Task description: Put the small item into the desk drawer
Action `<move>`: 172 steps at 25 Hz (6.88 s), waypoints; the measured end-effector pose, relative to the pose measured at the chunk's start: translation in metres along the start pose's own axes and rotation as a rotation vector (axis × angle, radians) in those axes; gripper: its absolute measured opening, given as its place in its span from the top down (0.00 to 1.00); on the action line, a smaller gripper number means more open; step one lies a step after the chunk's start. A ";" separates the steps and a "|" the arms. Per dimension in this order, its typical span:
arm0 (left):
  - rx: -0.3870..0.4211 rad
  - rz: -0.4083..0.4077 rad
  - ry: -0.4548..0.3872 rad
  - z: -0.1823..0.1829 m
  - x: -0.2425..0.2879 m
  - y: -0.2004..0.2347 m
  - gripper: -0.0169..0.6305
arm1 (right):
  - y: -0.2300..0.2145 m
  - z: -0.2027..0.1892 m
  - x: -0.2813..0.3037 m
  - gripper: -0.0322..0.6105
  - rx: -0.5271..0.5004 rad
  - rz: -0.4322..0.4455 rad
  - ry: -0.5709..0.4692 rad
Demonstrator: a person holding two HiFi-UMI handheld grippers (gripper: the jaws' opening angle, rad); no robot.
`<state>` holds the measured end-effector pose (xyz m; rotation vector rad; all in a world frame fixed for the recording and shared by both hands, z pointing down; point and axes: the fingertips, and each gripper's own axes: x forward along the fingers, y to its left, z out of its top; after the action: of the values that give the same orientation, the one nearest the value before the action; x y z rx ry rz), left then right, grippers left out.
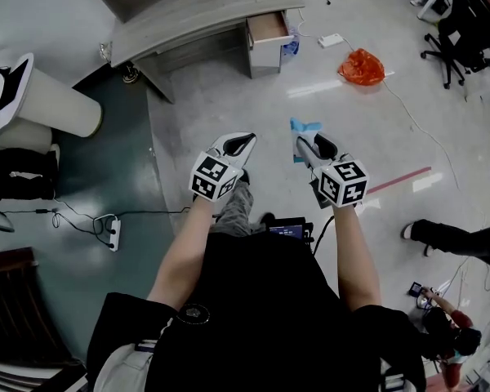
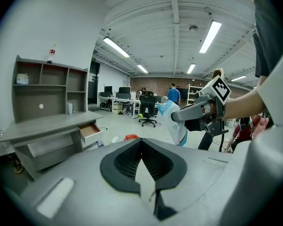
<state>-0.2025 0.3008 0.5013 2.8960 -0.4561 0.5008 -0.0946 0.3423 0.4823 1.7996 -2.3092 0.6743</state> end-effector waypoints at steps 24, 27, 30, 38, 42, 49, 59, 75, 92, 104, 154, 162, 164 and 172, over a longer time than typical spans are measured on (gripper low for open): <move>-0.029 -0.097 -0.005 0.024 0.080 0.107 0.97 | -0.062 0.049 0.091 0.71 0.018 -0.101 0.023; -0.026 -0.114 -0.005 0.028 0.087 0.118 0.97 | -0.068 0.055 0.100 0.71 0.020 -0.116 0.023; -0.025 -0.129 -0.004 0.033 0.094 0.129 0.97 | -0.071 0.062 0.109 0.71 0.022 -0.129 0.024; -0.014 -0.172 -0.006 0.042 0.109 0.156 0.97 | -0.079 0.079 0.134 0.71 0.023 -0.161 0.018; -0.001 -0.187 -0.005 0.045 0.114 0.161 0.97 | -0.082 0.083 0.141 0.71 0.026 -0.173 0.010; -0.003 -0.197 0.004 0.044 0.115 0.172 0.97 | -0.080 0.087 0.150 0.71 0.031 -0.181 0.008; -0.015 -0.194 0.026 0.038 0.135 0.176 0.97 | -0.100 0.081 0.159 0.71 0.050 -0.171 0.020; -0.032 -0.114 0.049 0.066 0.204 0.198 0.97 | -0.176 0.112 0.193 0.71 0.040 -0.077 0.038; -0.064 0.040 0.087 0.089 0.271 0.221 0.97 | -0.260 0.140 0.224 0.71 0.039 0.062 0.060; -0.106 0.116 0.106 0.080 0.274 0.225 0.97 | -0.276 0.135 0.236 0.71 0.046 0.124 0.090; -0.246 0.114 0.062 0.105 0.377 0.421 0.97 | -0.337 0.222 0.429 0.71 -0.031 0.141 0.220; -0.262 0.175 0.067 0.112 0.382 0.427 0.97 | -0.345 0.230 0.444 0.71 -0.052 0.212 0.233; -0.263 0.196 0.069 0.115 0.383 0.428 0.97 | -0.347 0.235 0.447 0.71 -0.056 0.234 0.228; -0.254 0.255 0.074 0.132 0.389 0.431 0.97 | -0.357 0.251 0.456 0.71 -0.069 0.303 0.220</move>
<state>0.0462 -0.2372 0.5633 2.5803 -0.8190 0.5402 0.1585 -0.2342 0.5221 1.2857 -2.4382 0.7795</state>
